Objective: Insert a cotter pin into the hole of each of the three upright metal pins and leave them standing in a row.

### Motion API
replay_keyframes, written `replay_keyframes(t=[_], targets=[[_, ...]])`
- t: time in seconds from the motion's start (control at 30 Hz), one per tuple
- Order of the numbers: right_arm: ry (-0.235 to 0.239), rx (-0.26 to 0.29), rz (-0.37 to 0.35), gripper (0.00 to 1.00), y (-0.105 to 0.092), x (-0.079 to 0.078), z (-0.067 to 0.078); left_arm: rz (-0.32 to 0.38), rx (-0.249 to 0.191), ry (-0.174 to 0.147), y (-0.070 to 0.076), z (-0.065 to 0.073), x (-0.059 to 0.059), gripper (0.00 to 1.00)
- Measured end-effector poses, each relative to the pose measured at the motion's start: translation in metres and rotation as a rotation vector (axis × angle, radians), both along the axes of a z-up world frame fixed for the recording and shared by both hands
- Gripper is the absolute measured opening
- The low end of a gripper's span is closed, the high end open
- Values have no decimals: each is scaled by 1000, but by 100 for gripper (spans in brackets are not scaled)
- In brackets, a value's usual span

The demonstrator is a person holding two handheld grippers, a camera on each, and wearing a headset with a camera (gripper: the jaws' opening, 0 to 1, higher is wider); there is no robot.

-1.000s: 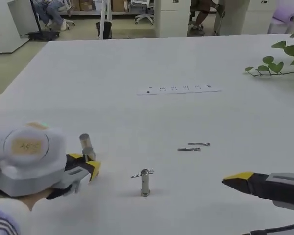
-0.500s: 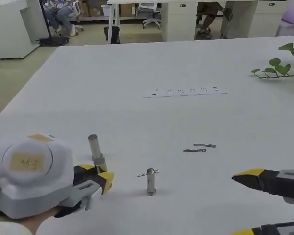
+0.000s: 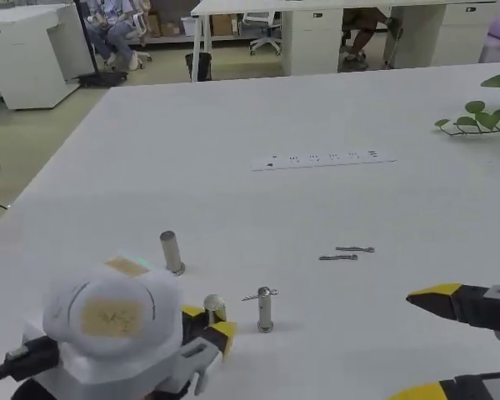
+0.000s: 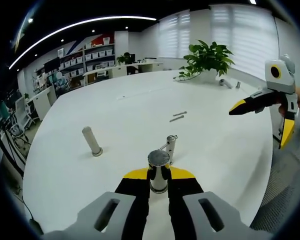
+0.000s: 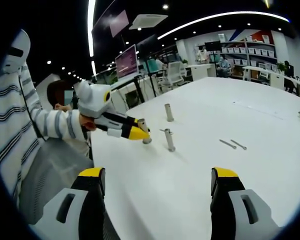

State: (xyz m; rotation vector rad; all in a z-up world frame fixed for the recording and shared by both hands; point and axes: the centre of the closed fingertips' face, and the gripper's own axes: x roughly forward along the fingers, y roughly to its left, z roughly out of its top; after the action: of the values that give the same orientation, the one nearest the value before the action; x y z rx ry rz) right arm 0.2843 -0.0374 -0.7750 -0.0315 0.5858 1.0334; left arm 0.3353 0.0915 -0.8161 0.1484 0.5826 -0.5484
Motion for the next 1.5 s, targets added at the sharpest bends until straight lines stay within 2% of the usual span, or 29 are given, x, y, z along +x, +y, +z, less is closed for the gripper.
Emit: replay_keyframes(t=[0.33,0.47,0.83,1.0,1.27,1.37,1.5], targets=[[0,2,1,88,0,-3,0,-61,-26,24,-27,-10,-11,11],[3,0,-1,88,-1,-4,-2,-93,-8,19,-35,-13,-13,11],[9,-5,-4,88,-3,-4,-3,-131,-5,25,-44,-20,-17,11],[9,-8,-3,88,-3,-5,-4,-157,4,8,-47,-22,-19,11],[14,-11,2,88,-3,-7,-5,-175,7,3,-50,-24,-19,11],[14,-15,1,88,-4,-6,-6,-194,6,-16,-52,-23,-19,11],[19,-17,0,88,-4,-6,-7,-195,2,-8,-52,-25,-19,11]])
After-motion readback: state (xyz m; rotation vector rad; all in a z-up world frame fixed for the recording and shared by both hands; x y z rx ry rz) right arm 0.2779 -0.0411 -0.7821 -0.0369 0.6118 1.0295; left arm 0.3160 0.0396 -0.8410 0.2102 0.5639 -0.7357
